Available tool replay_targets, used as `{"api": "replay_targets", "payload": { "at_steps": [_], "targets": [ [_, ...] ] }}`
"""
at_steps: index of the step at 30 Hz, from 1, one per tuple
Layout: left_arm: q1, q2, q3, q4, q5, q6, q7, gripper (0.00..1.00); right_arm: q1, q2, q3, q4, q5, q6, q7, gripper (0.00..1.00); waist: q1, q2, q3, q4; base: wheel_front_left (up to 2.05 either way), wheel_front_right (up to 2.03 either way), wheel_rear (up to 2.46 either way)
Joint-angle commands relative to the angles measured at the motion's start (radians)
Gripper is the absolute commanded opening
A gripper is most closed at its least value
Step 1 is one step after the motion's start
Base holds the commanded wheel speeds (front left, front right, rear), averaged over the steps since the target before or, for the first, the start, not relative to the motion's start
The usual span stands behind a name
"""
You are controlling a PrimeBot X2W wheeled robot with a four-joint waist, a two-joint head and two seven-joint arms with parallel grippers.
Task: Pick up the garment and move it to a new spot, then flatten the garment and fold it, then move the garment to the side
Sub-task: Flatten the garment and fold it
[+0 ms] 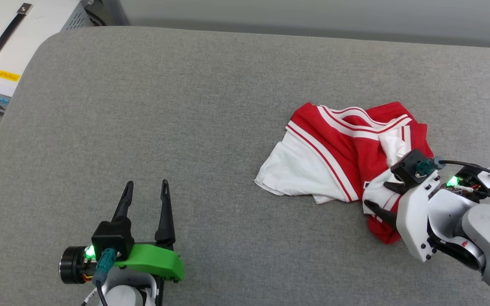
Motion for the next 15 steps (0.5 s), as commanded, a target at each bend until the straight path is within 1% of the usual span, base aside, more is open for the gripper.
{"api": "replay_targets", "payload": {
  "at_steps": [1,5,7,11,15],
  "targets": [
    [-0.007,-0.004,0.002,0.004,-0.009,0.007,-0.006,1.0,-0.006,-0.001,-0.004,0.003,0.005,-0.001,-0.035,0.0,-0.0001,-0.0001,-0.013,-0.01,0.0,0.0,0.0],
    [0.013,-0.004,0.012,0.007,-0.008,0.013,-0.006,1.0,0.035,-0.007,-0.057,-0.017,0.046,-0.001,-0.125,0.0,-0.0001,-0.0001,-0.04,-0.039,0.0,0.0,0.0],
    [0.021,-0.004,0.016,0.004,-0.007,0.014,-0.006,1.0,0.062,-0.013,-0.111,-0.029,0.064,-0.001,-0.173,0.0,-0.0001,-0.0001,-0.051,-0.055,0.0,0.0,0.0],
    [0.026,-0.004,0.018,-0.003,-0.004,0.016,-0.006,1.0,0.134,-0.018,-0.271,-0.02,0.104,-0.001,-0.27,0.0,-0.0001,-0.0001,-0.056,-0.08,0.0,0.0,0.0],
    [0.024,-0.004,0.019,-0.01,-0.002,0.014,-0.006,1.0,0.214,-0.006,-0.434,0.042,0.128,-0.001,-0.345,0.0,-0.0001,-0.0001,-0.048,-0.096,0.0,0.0,0.0]
  ]
}}
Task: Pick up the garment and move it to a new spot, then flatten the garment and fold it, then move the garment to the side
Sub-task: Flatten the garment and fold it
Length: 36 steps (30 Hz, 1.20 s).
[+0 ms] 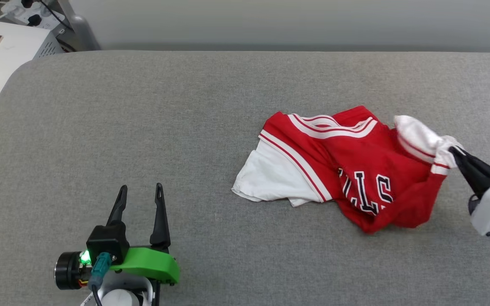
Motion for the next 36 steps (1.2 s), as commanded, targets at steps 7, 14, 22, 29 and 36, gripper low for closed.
{"api": "replay_targets", "payload": {
  "at_steps": [7,14,22,29,36],
  "targets": [
    [-0.009,-0.004,0.006,-0.002,0.006,-0.005,-0.006,1.0,0.123,0.029,-0.194,0.256,-0.018,-0.001,-0.051,0.0,-0.0001,-0.0001,0.032,-0.004,0.0,0.0,0.0],
    [-0.014,-0.004,0.008,0.004,0.003,-0.004,-0.006,1.0,0.176,0.1,-0.186,0.382,-0.019,-0.001,-0.022,0.0,-0.0001,-0.0001,0.038,0.013,0.0,0.0,0.0],
    [-0.054,0.005,0.042,0.002,0.017,-0.046,-0.006,1.0,0.146,0.135,-0.256,0.379,-0.118,-0.001,-0.247,1.0,-0.0001,-0.0001,-0.006,-0.002,0.0,0.0,0.0],
    [-0.197,0.069,0.038,0.041,0.021,-0.127,-0.006,1.0,0.167,0.26,-0.45,0.185,-0.384,-0.001,-0.314,1.0,-0.0001,-0.0001,-0.028,-0.03,0.0,0.0,0.0],
    [-0.417,0.14,-0.089,0.125,-0.02,-0.167,0.09,1.0,0.249,0.428,-0.524,-0.067,-0.577,-0.001,-0.315,1.0,-0.0001,-0.0001,-0.013,-0.054,0.0,0.0,0.0]
  ]
}}
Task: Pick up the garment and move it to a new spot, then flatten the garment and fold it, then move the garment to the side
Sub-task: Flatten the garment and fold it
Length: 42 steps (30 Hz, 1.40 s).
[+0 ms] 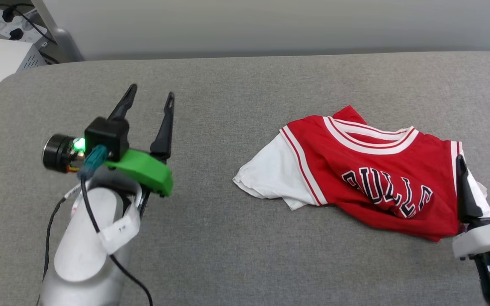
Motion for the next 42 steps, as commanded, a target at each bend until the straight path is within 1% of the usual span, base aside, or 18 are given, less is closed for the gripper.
{"api": "replay_targets", "payload": {
  "at_steps": [1,4,6,10,13,17,19,21,27,32,33,34,37,39,42],
  "targets": [
    [-0.06,0.016,-0.035,0.015,-0.035,-0.005,0.048,1.0,0.021,0.013,0.003,-0.02,-0.019,-0.001,-0.004,1.0,0.0,0.0,0.012,-0.008,0.0,0.0,0.0],
    [-0.167,0.056,-0.171,0.03,-0.145,-0.006,0.18,1.0,0.034,0.033,0.022,-0.049,-0.045,-0.001,-0.005,1.0,0.0,0.0,0.029,-0.016,0.0,0.0,0.0],
    [-0.236,0.09,-0.265,0.04,-0.233,-0.006,0.289,1.0,0.037,0.046,0.03,-0.061,-0.052,-0.001,-0.005,1.0,0.0,0.0,0.041,-0.023,0.0,0.0,0.0],
    [-0.358,0.143,-0.456,0.045,-0.41,-0.007,0.512,1.0,0.031,0.057,0.046,-0.052,-0.062,-0.001,-0.005,1.0,0.0,0.0,0.069,-0.04,0.0,0.0,0.0],
    [-0.413,0.168,-0.571,0.058,-0.527,-0.007,0.665,1.0,0.018,0.065,0.056,-0.051,-0.063,-0.001,-0.005,1.0,0.0,0.0,0.089,-0.056,0.0,0.0,0.0],
    [-0.475,0.205,-0.714,0.077,-0.63,-0.007,0.824,1.0,-0.006,0.069,0.07,-0.049,-0.066,-0.001,-0.005,1.0,0.0,0.0,0.121,-0.08,0.0,0.0,0.0],
    [-0.5,0.22,-0.776,0.089,-0.652,-0.007,0.86,1.0,-0.02,0.072,0.078,-0.048,-0.068,-0.001,-0.005,1.0,0.0,0.0,0.14,-0.093,0.0,0.0,0.0],
    [-0.519,0.226,-0.813,0.111,-0.676,-0.007,0.873,1.0,-0.034,0.077,0.085,-0.048,-0.07,-0.001,-0.005,1.0,0.0,0.0,0.162,-0.105,0.0,0.0,0.0],
    [-0.561,0.223,-0.919,0.216,-0.702,-0.007,0.882,1.0,-0.073,0.093,0.103,-0.041,-0.083,-0.001,-0.005,1.0,0.0,0.0,0.225,-0.132,0.0,0.0,0.0],
    [-0.564,0.235,-1.029,0.263,-0.717,-0.007,0.885,1.0,-0.094,0.101,0.112,-0.036,-0.09,-0.001,-0.005,1.0,0.0,0.0,0.25,-0.142,0.0,0.0,0.0],
    [-0.565,0.237,-1.043,0.267,-0.724,-0.007,0.876,0.35,-0.096,0.102,0.11,-0.034,-0.091,-0.001,-0.005,1.0,0.0,0.0,0.25,-0.14,0.0,0.0,0.0],
    [-0.567,0.239,-1.05,0.269,-0.73,-0.007,0.864,0.0,-0.096,0.102,0.107,-0.033,-0.092,-0.001,-0.005,1.0,0.0,0.0,0.248,-0.138,0.0,0.0,0.0],
    [-0.582,0.25,-1.062,0.267,-0.754,-0.007,0.816,0.0,-0.093,0.101,0.1,-0.033,-0.1,-0.001,-0.005,1.0,0.0,0.0,0.233,-0.124,0.0,0.0,0.0],
    [-0.601,0.269,-1.05,0.266,-0.771,-0.007,0.777,0.0,-0.087,0.101,0.094,-0.038,-0.102,-0.001,-0.005,1.0,0.0,0.0,0.219,-0.115,0.0,0.0,0.0],
    [-0.631,0.314,-1.019,0.277,-0.796,-0.007,0.731,0.0,-0.077,0.098,0.082,-0.048,-0.104,-0.001,-0.005,1.0,0.0,0.0,0.198,-0.104,0.0,0.0,0.0]
  ]
}}
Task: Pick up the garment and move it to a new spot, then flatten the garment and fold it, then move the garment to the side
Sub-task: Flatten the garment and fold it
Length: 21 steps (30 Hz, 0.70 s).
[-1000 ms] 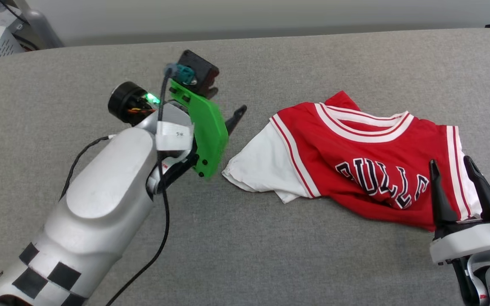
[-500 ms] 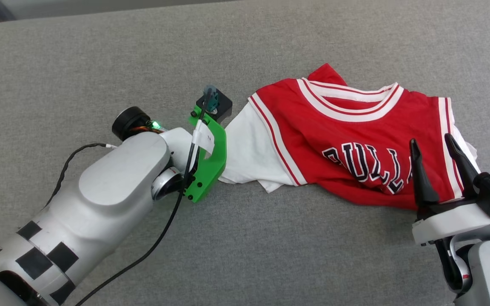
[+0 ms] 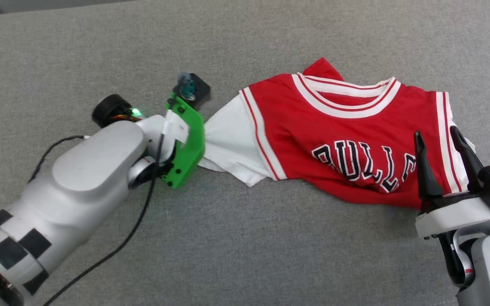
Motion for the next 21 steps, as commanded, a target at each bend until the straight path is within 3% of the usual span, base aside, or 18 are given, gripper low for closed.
{"api": "replay_targets", "payload": {
  "at_steps": [1,12,18,19,20,21],
  "targets": [
    [-0.017,0.048,0.011,0.022,-0.012,0.002,-0.011,0.0,0.008,-0.001,-0.004,-0.008,-0.005,-0.001,-0.005,1.0,-0.0001,-0.0001,-0.026,0.019,0.0,0.0,0.0],
    [-0.004,0.237,0.072,0.097,-0.069,0.022,-0.04,0.0,0.049,-0.009,-0.038,-0.032,-0.01,-0.001,-0.005,1.0,-0.0001,-0.0001,-0.043,0.021,0.0,0.0,0.0],
    [0.049,0.25,0.078,0.141,-0.083,0.053,-0.075,0.0,0.053,-0.017,-0.048,-0.012,-0.013,-0.001,-0.005,1.0,-0.0001,-0.0001,-0.035,0.019,0.0,0.0,0.0],
    [0.069,0.232,0.084,0.15,-0.089,0.062,-0.111,0.91,0.047,-0.023,-0.05,-0.003,-0.014,-0.001,-0.005,1.0,-0.0001,-0.0001,-0.042,0.023,0.0,0.0,0.0],
    [0.076,0.224,0.086,0.153,-0.083,0.069,-0.137,1.0,0.044,-0.026,-0.05,-0.001,-0.015,-0.001,-0.005,1.0,-0.0001,-0.0001,-0.049,0.026,0.0,0.0,0.0],
    [0.083,0.217,0.087,0.156,-0.078,0.075,-0.164,1.0,0.04,-0.031,-0.05,-0.001,-0.015,-0.001,-0.005,1.0,-0.0001,-0.0001,-0.056,0.028,0.0,0.0,0.0]
  ]
}}
